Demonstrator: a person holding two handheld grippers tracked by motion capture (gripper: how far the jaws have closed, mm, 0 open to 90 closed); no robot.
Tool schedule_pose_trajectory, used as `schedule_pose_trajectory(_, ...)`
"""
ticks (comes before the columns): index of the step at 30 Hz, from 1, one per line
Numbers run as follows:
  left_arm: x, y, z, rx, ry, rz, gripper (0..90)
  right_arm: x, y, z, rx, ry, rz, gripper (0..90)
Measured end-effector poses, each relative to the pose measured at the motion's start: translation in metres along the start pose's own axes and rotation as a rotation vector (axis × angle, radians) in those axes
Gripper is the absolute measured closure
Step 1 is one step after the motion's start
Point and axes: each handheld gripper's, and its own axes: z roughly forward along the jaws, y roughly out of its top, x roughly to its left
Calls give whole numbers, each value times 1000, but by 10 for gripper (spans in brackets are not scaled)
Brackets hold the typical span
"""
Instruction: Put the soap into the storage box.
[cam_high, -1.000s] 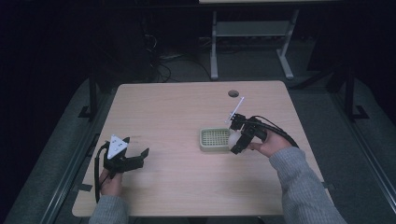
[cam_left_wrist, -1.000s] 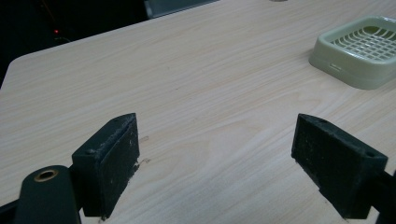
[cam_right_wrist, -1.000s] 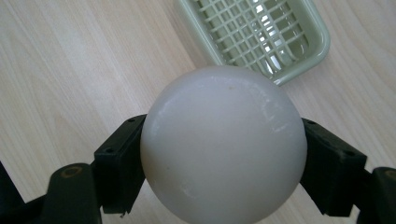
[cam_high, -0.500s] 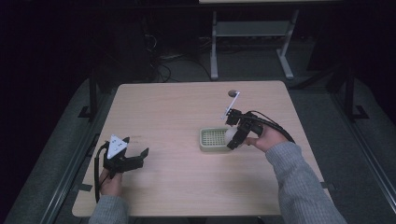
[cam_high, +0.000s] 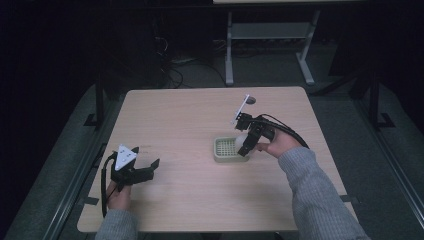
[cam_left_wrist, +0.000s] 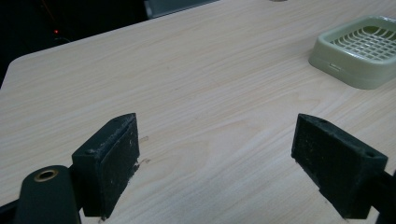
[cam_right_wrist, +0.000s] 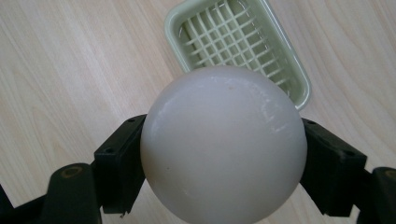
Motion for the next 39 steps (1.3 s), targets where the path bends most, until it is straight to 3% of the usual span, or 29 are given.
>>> schedule_pose_trajectory(13, 0, 0, 1, 1, 2, 2, 148, -5, 11, 14, 6, 14, 0, 234)
schedule_pose_trajectory(39, 0, 1, -2, -10, -3, 5, 149, -4, 36, 36, 34, 13, -2, 234)
